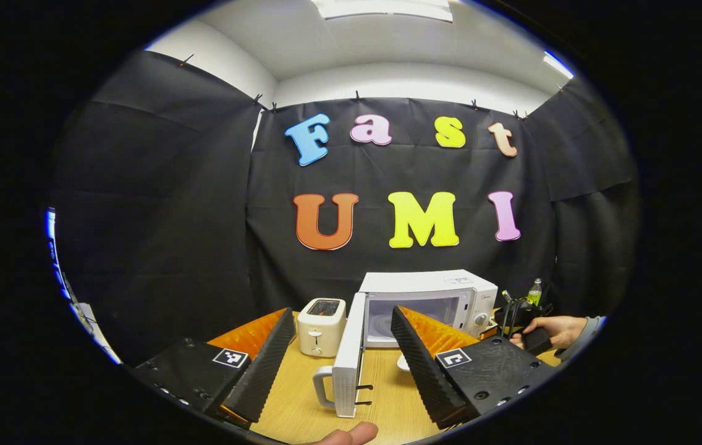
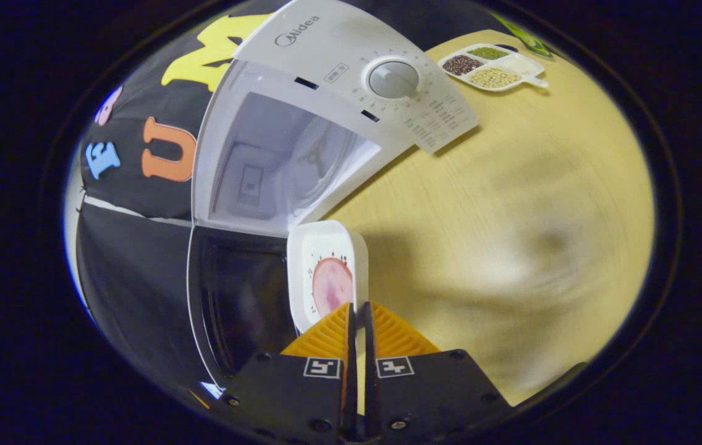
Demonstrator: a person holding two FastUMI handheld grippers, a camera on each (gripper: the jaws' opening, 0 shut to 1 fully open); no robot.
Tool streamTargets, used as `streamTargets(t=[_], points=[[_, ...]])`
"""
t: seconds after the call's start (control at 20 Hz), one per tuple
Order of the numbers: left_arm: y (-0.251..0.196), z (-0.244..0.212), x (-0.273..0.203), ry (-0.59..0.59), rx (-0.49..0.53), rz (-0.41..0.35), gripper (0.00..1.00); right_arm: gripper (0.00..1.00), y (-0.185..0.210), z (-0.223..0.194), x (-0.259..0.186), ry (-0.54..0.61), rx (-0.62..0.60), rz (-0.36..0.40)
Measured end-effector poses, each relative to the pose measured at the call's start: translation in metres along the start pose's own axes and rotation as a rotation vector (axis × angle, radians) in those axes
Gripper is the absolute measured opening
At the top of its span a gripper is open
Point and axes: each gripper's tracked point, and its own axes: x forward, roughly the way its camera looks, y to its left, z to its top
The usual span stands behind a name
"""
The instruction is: Open the microwave oven with the left hand, put the food in, and close the microwave oven.
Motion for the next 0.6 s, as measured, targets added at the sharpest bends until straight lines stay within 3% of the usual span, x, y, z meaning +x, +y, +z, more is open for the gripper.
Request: streamTargets(t=[0.1, 0.3, 0.6], points=[[0.001, -0.004, -0.003, 0.013, 0.01, 0.003, 0.83, 0.1, 0.016, 0.004, 0.017, -0.087, 0.03, 0.04], [0.007, -0.005, -0.008, 0.024, 0.017, 0.016, 0.83, 0.1, 0.056, 0.005, 0.041, -0.146, 0.081, 0.177], [0.021, -0.016, -0.01, 0.044, 0.009, 0.034, 0.83, 0.09, 0.069, 0.052, 0.069, -0.377, 0.221, 0.255]])
